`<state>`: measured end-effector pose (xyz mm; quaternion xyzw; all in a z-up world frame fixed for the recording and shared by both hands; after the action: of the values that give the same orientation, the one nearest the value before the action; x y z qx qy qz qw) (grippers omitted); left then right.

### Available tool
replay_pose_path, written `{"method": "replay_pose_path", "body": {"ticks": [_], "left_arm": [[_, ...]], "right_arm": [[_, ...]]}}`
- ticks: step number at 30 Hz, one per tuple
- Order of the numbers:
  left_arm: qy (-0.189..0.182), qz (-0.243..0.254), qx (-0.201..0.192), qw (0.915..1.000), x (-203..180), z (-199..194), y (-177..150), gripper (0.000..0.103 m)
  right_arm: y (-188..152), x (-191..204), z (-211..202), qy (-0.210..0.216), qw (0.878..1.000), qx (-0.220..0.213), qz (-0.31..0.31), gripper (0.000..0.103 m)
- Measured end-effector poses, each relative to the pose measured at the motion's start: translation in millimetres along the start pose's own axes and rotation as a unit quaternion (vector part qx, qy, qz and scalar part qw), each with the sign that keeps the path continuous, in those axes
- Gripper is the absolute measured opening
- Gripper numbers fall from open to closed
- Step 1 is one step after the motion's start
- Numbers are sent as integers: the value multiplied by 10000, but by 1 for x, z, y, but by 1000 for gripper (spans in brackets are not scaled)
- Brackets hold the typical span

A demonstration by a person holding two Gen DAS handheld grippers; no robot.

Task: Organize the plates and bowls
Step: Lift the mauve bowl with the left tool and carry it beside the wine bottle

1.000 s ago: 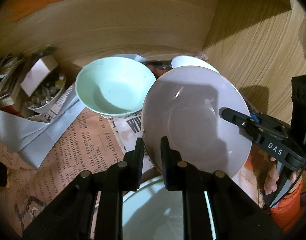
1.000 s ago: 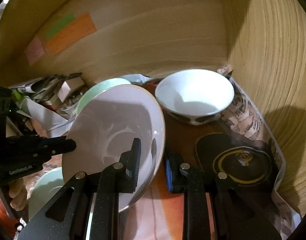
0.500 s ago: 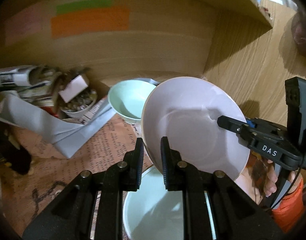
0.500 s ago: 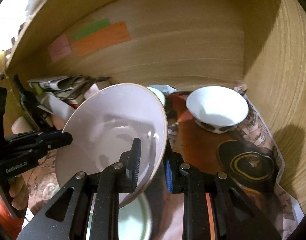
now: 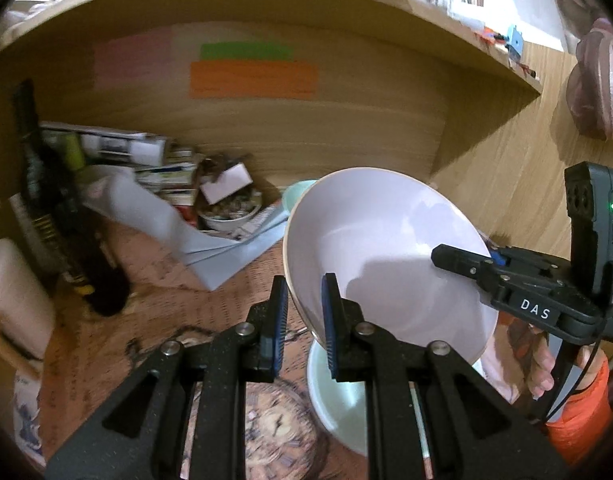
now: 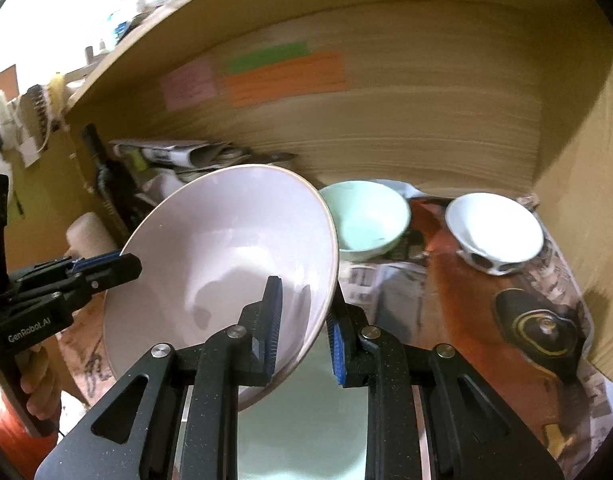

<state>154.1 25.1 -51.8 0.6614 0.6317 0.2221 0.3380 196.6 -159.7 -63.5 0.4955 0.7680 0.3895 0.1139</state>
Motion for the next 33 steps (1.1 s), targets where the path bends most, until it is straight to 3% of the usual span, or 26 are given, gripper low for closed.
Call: {"method": "replay_pose_path", "body": {"ticks": [15, 33], "left_arm": [[453, -424, -104, 9980, 45, -51, -50, 16], [624, -1026, 455, 9917, 96, -38, -98, 16]], "right_arm": [[-20, 65, 22, 569, 9973, 339, -327, 20], [-40, 112, 68, 822, 9881, 1134, -640, 20]]}}
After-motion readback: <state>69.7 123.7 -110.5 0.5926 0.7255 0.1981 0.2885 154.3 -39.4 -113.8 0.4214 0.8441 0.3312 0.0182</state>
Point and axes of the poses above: each gripper's, at about its wrist camera, not at the fingertips, and z roughly the way its jaws point, x to its left, y to its top, the point moved 1 cm from there along z, roughly the way its jaws point, and after that the axes turned 8 degrees about x, right-handed, at the moved point
